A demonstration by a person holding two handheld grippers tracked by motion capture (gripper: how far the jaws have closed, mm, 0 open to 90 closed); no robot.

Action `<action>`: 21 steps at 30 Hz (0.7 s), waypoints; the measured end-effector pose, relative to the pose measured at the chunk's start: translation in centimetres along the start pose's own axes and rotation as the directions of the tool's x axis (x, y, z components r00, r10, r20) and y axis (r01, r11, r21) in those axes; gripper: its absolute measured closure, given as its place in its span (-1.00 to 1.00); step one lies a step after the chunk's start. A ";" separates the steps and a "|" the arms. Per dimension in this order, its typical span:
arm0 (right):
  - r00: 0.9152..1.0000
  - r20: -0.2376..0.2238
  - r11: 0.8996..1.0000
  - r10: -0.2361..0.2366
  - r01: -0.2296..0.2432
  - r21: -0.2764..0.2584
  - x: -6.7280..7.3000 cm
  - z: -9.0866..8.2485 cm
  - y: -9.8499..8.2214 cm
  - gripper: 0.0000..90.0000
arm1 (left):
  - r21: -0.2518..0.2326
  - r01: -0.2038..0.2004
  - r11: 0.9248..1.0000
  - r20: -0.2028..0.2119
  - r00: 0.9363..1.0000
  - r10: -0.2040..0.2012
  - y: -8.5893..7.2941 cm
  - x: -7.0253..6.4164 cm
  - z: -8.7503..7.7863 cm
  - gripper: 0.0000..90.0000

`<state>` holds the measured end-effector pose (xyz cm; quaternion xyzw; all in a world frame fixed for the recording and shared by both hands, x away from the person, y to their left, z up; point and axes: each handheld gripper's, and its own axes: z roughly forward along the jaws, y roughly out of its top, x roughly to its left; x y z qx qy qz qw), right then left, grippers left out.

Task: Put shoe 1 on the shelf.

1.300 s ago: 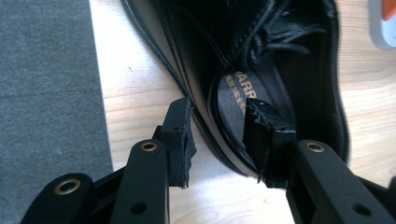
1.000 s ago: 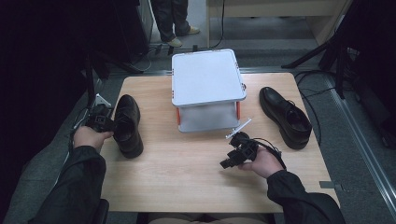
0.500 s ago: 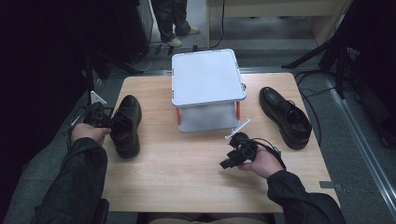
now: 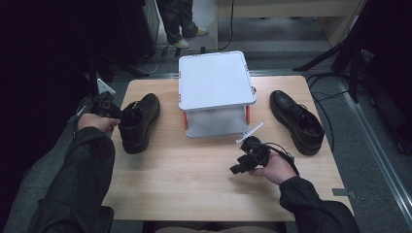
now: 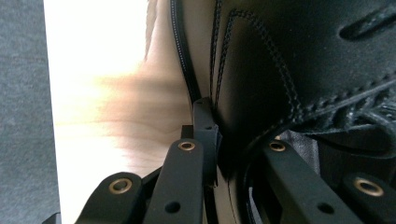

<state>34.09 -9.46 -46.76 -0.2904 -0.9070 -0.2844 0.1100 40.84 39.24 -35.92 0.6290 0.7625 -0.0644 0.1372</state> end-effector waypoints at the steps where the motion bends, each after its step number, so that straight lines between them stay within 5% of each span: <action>1: 1.000 0.000 1.000 0.000 0.000 0.000 0.0 0.0 0.0 -0.01 | 0.000 0.000 1.000 0.000 1.000 0.000 0.0 0.0 0.0 0.87; 9: 1.000 -0.003 1.000 -0.003 0.003 0.002 0.1 0.0 0.0 -0.01 | -0.062 -0.011 0.998 0.005 1.000 0.011 1.6 -3.0 -4.9 0.86; 19: 1.000 -0.008 1.000 -0.003 0.003 0.000 0.1 0.0 0.0 -0.01 | -0.121 -0.024 0.992 0.035 0.999 0.028 2.6 -6.5 -8.7 0.86; 21: 1.000 -0.009 1.000 -0.003 0.003 0.000 0.1 0.0 0.0 -0.01 | -0.123 -0.040 0.992 0.037 0.998 0.045 3.0 -8.1 -9.6 0.86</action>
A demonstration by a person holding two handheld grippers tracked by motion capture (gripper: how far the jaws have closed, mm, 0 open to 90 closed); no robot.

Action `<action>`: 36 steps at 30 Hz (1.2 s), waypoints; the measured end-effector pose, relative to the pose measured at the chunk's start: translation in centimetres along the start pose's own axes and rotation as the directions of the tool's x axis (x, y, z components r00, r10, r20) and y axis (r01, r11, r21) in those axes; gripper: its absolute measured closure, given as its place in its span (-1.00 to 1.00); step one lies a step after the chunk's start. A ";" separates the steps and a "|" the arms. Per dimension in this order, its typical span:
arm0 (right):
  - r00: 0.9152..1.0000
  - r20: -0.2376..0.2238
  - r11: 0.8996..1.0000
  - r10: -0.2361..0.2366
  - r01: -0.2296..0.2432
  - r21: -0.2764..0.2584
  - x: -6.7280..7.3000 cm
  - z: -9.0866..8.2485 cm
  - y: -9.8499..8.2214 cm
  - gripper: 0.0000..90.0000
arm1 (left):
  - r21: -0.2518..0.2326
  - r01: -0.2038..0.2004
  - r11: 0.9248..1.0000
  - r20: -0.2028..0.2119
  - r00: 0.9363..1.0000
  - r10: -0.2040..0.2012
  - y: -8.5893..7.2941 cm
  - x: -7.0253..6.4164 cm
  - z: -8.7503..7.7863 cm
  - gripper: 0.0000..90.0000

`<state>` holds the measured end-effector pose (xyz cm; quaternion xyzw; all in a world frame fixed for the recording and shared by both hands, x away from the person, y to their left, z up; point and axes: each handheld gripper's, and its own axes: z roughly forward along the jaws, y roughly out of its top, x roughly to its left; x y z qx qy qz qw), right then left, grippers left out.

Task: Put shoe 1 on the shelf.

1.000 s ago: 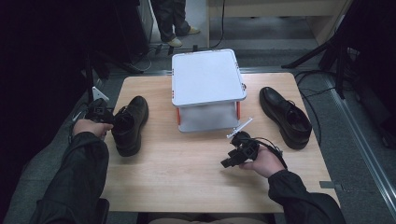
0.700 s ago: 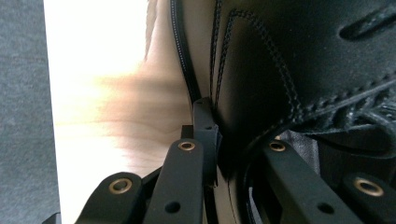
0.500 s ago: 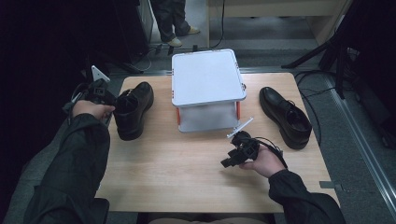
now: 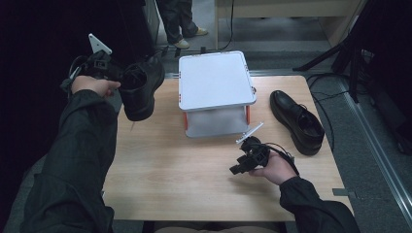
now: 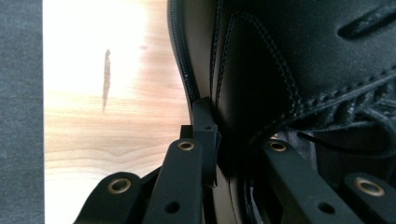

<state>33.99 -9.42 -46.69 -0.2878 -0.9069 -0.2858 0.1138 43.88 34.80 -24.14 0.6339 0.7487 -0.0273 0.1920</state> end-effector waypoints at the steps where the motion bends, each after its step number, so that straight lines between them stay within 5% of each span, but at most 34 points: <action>1: 1.000 0.000 1.000 0.000 0.000 0.000 0.0 0.0 0.0 -0.01 | 0.000 0.000 1.000 0.000 1.000 0.000 0.0 0.0 0.0 0.85; 7: 1.000 -0.001 1.000 -0.007 0.007 0.001 0.1 0.1 0.1 -0.01 | -0.010 -0.049 0.999 0.029 0.998 0.049 1.5 -4.4 -0.4 0.85; 15: 1.000 -0.012 1.000 -0.006 0.006 -0.008 0.1 -0.1 -0.1 -0.01 | -0.011 -0.074 0.997 0.026 0.997 0.074 3.1 -8.4 1.0 0.84; 29: 1.000 -0.005 1.000 -0.004 0.004 -0.003 0.0 -0.2 -0.7 0.00 | 0.011 -0.084 0.996 0.005 0.996 0.084 4.9 -12.6 5.0 0.83; 36: 1.000 -0.001 1.000 0.015 -0.015 -0.003 -0.1 -0.6 -1.2 0.00 | 0.015 -0.125 0.992 0.006 0.992 0.125 4.8 -14.2 6.5 0.80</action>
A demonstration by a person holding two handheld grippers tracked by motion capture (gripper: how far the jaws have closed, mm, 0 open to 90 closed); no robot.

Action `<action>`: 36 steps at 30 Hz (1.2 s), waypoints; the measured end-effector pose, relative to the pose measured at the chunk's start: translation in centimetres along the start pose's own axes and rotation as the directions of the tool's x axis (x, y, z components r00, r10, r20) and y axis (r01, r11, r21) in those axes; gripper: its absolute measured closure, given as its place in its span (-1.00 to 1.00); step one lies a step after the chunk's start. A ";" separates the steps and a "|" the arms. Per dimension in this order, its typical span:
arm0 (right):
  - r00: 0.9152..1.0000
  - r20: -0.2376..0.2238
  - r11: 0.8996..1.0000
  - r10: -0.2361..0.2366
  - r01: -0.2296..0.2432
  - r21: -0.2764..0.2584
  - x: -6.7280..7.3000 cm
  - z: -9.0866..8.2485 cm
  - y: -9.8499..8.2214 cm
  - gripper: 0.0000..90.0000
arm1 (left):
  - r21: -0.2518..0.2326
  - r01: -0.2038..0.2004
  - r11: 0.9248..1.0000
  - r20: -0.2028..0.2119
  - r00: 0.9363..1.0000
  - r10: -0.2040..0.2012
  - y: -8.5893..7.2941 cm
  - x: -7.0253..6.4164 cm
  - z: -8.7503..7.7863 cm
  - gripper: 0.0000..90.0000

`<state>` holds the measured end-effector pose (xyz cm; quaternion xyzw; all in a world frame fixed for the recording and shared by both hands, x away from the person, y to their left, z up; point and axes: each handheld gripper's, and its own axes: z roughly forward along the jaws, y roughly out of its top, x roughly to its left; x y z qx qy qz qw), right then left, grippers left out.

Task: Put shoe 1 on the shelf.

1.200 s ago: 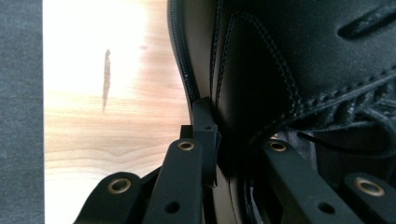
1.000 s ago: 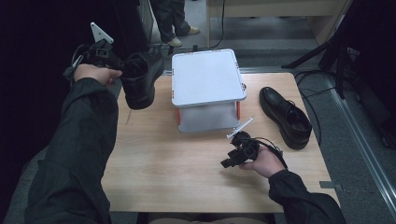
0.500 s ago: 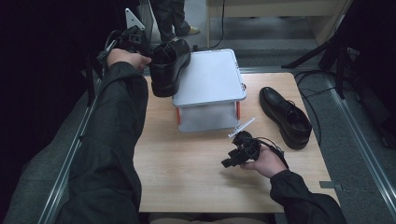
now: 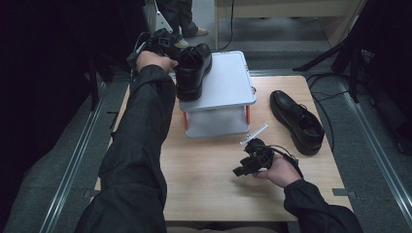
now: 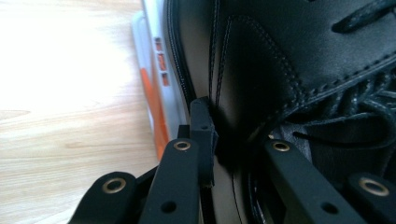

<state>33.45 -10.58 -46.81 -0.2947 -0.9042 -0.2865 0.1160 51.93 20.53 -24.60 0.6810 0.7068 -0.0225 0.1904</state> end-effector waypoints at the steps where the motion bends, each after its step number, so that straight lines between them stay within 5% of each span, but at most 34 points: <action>1: 1.000 0.001 1.000 0.001 -0.001 0.000 0.0 0.0 0.0 0.00 | 0.005 -0.002 1.000 0.000 1.000 0.002 -0.1 -0.1 0.1 0.80; 13: 1.000 0.003 1.000 -0.009 0.008 0.006 0.1 0.2 0.0 -0.01 | 0.030 0.026 0.999 0.060 0.998 -0.028 -1.1 -0.6 0.7 0.65; 25: 1.000 0.011 1.000 -0.008 0.008 0.001 0.2 0.2 0.1 0.00 | 0.014 0.001 1.000 0.060 0.998 -0.002 -1.7 -0.6 0.9 0.52; 36: 1.000 0.011 1.000 -0.010 0.011 -0.018 0.1 0.0 0.2 0.01 | -0.016 -0.046 0.999 0.074 0.996 0.047 -2.4 -0.4 -1.2 0.21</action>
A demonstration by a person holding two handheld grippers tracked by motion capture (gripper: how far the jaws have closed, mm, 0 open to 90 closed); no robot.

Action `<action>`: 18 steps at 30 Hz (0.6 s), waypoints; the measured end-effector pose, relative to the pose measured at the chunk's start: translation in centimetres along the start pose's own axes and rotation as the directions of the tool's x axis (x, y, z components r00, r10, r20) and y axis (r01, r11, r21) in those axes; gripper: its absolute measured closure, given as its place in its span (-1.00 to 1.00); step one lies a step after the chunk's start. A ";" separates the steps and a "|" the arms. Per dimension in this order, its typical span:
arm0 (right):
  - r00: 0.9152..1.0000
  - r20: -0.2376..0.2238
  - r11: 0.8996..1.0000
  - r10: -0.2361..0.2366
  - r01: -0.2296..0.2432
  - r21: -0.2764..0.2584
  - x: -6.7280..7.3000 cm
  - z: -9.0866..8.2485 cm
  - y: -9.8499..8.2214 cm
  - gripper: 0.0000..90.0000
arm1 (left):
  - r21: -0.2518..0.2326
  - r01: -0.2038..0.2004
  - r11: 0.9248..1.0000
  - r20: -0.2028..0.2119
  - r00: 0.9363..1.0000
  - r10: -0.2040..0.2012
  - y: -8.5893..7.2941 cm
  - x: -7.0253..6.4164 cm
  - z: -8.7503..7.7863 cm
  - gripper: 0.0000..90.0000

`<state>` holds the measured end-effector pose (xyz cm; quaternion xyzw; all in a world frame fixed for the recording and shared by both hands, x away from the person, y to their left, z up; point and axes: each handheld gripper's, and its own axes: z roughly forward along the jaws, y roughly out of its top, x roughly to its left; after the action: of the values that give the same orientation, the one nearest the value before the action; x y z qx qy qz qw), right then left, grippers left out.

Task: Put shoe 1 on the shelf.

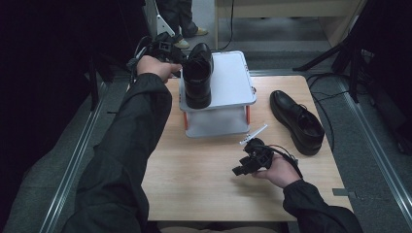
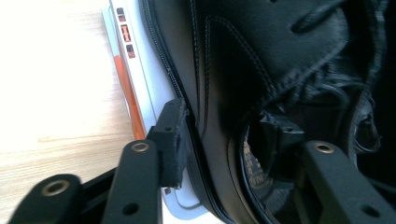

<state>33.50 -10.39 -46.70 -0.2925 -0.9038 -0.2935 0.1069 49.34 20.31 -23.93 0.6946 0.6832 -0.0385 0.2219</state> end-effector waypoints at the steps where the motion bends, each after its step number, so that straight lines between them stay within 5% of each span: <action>1: 1.000 -0.003 1.000 0.003 -0.003 0.001 0.0 0.0 0.0 0.01 | 0.001 -0.007 1.000 0.001 1.000 0.007 -0.1 0.0 -0.2 0.20; 8: 1.000 0.004 1.000 0.012 -0.012 -0.005 -0.3 -0.2 -0.1 0.01 | -0.004 -0.070 0.998 0.009 0.998 0.070 -1.3 0.1 -2.1 0.13; 18: 1.000 0.007 1.000 0.017 -0.017 -0.007 -0.5 -0.3 -0.1 0.01 | -0.019 -0.075 0.997 0.039 0.996 0.076 -2.8 1.7 -3.7 0.07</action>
<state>33.80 -10.88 -46.68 -0.3015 -0.9006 -0.2947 0.1054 45.77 23.14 -21.89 0.7171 0.6522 -0.0379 0.2430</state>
